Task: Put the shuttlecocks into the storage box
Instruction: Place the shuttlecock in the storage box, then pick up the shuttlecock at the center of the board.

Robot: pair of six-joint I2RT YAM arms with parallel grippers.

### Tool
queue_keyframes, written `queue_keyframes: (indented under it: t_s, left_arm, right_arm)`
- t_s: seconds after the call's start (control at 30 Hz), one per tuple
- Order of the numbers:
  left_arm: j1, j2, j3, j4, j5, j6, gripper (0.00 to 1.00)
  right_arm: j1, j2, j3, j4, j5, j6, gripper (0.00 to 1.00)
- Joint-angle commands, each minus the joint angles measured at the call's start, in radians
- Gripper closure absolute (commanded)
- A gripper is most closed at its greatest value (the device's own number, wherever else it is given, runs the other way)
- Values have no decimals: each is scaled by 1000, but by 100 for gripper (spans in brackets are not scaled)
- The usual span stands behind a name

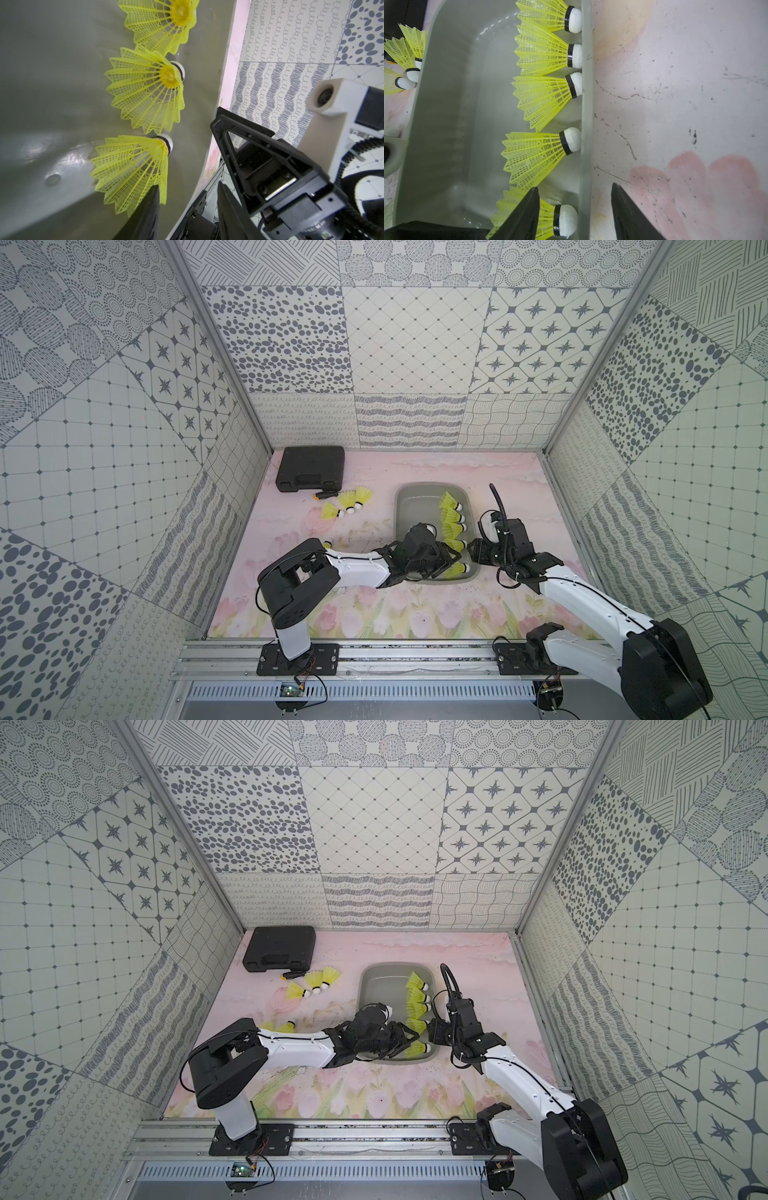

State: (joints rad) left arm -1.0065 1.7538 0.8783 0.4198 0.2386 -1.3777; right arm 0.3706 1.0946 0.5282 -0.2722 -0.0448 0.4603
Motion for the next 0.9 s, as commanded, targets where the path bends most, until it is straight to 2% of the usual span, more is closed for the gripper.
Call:
queue_keyframes:
  t_s: [0.0,0.33,0.57,0.7,0.87]
  left_arm:
    - [-5,-26,23,-132,-39,81,51]
    - [-4,-46,69,-269,-72,177,48]
    - [1,-117,118,-417,-153,323,46]
    - [36,-176,142,-511,-186,423,45]
    - [135,-287,127,-638,-226,538,46]
  right_arm:
    - [-4,8,4,41,-7,2,41]
    - [-4,3,1,41,-5,3,41]
    - [-4,-38,-3,36,22,-6,39]
    - [-5,-69,0,27,32,-17,39]
    - [-6,-121,4,-2,73,-46,39]
